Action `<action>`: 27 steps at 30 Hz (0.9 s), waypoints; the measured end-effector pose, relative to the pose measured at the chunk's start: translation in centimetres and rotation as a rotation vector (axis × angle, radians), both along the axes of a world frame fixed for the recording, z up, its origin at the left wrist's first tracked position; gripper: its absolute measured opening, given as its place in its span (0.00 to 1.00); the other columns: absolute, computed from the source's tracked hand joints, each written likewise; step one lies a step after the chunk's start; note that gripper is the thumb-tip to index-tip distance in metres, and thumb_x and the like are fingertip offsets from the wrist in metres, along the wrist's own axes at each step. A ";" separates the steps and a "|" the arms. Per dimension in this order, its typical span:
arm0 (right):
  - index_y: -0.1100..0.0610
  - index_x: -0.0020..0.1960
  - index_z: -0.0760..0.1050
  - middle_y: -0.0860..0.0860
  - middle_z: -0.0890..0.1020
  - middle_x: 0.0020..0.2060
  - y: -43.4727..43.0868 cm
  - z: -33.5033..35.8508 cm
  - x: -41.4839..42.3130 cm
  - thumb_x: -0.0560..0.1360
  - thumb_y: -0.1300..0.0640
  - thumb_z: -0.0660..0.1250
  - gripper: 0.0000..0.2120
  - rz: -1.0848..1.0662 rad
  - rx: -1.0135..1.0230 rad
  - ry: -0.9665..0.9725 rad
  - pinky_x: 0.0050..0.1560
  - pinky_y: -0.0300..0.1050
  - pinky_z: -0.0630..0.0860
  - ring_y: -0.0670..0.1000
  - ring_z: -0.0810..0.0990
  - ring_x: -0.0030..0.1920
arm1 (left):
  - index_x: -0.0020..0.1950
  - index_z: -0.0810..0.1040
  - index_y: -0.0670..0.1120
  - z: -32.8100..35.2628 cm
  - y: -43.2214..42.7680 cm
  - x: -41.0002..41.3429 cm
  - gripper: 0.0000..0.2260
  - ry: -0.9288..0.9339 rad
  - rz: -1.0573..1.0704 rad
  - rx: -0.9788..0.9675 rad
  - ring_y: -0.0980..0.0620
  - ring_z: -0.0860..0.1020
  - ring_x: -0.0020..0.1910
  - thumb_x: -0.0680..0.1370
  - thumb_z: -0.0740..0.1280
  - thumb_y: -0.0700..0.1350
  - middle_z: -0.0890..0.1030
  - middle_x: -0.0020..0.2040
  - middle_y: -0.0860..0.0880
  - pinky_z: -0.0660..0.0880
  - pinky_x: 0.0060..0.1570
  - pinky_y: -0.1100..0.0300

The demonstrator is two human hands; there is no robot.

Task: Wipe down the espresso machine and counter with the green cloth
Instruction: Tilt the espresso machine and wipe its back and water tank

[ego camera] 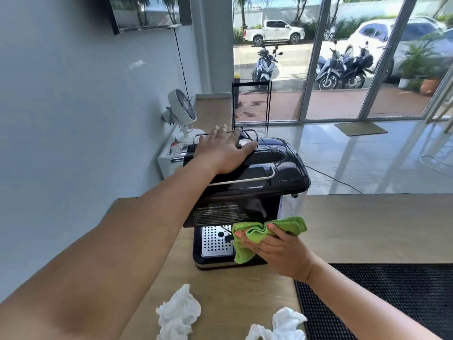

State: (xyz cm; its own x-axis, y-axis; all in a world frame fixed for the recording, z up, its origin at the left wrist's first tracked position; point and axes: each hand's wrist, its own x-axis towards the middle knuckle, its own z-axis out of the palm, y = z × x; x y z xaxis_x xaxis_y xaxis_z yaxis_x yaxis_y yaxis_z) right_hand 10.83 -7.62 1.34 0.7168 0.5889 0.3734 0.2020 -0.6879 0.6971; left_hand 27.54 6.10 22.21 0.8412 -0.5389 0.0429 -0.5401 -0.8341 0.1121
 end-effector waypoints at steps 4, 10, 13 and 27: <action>0.55 0.79 0.55 0.47 0.66 0.75 0.8 4.0 0.8 0.75 0.59 0.55 0.32 0.028 0.086 -0.138 0.76 0.53 0.51 0.47 0.72 0.68 | 0.78 0.47 0.58 0.2 0.1 -0.1 0.35 0.002 0.009 -0.005 0.49 0.43 0.78 0.74 0.42 0.72 0.45 0.80 0.48 0.42 0.76 0.45; 0.54 0.78 0.57 0.46 0.65 0.75 -0.3 1.0 0.2 0.77 0.60 0.50 0.29 -0.017 -0.012 -0.027 0.78 0.55 0.45 0.48 0.69 0.70 | 0.78 0.46 0.59 0.4 0.2 -0.6 0.35 0.028 0.020 -0.019 0.49 0.42 0.78 0.74 0.42 0.73 0.45 0.80 0.49 0.43 0.74 0.46; 0.56 0.76 0.59 0.46 0.72 0.71 -1.1 -1.0 -1.3 0.77 0.64 0.45 0.28 -0.071 -0.145 0.135 0.78 0.57 0.41 0.46 0.77 0.63 | 0.78 0.47 0.59 0.6 0.3 -0.8 0.35 0.043 0.027 -0.033 0.49 0.43 0.78 0.74 0.43 0.73 0.46 0.80 0.49 0.45 0.74 0.45; 0.56 0.76 0.63 0.48 0.67 0.73 -0.8 0.0 -1.0 0.78 0.63 0.49 0.26 0.018 -0.061 -0.001 0.77 0.55 0.49 0.47 0.77 0.64 | 0.78 0.50 0.59 0.9 -0.1 -0.9 0.34 -0.003 0.048 -0.009 0.47 0.48 0.78 0.75 0.45 0.72 0.51 0.79 0.48 0.50 0.73 0.43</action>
State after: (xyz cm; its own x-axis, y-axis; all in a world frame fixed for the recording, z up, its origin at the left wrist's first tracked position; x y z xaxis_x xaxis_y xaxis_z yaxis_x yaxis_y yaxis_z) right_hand 9.85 -8.39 1.30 0.7057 0.6232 0.3370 0.2134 -0.6406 0.7376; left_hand 26.62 6.00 23.07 0.8660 -0.4976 0.0497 -0.4998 -0.8580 0.1181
